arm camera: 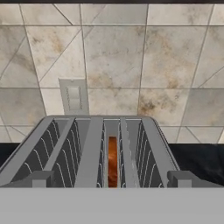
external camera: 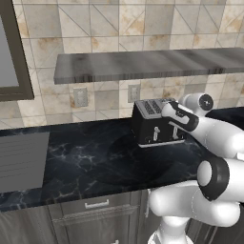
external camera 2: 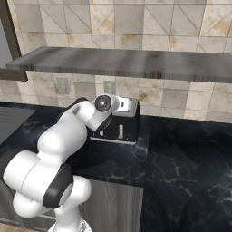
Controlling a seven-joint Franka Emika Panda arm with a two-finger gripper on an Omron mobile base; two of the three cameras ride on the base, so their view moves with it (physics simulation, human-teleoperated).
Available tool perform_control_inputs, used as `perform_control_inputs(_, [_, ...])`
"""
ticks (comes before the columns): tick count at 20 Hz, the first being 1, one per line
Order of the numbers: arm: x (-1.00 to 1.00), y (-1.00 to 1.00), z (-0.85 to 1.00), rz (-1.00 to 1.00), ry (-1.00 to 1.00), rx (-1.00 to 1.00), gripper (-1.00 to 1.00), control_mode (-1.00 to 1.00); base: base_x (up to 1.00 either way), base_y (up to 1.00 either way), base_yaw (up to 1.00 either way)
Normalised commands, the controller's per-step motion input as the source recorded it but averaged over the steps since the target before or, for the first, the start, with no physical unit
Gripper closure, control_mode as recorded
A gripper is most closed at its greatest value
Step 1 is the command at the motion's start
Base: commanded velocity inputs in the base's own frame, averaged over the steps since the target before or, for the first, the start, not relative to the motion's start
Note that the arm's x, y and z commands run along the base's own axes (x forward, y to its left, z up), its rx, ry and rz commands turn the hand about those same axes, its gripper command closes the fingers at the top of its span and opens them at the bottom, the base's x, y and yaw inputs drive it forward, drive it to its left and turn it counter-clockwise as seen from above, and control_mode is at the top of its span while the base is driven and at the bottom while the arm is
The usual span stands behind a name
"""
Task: Start the toaster. Once the lever pops up, take the bread to the plate on the dining counter.
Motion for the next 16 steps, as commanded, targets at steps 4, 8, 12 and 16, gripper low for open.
perform_control_inputs(4, [0.03,0.00,-0.12,0.00,0.00,0.00,-1.00,-1.00,0.00,0.00,0.00])
perform_control_inputs(8, [0.01,0.00,-0.17,0.00,0.00,0.00,-1.00,-1.00,0.00,0.00,0.00])
perform_control_inputs(12, [0.00,0.00,-0.14,0.00,0.00,0.00,-1.00,-1.00,0.00,0.00,0.00])
perform_control_inputs(16, [0.00,0.00,-0.16,0.00,0.00,0.00,-1.00,-1.00,0.00,0.00,0.00])
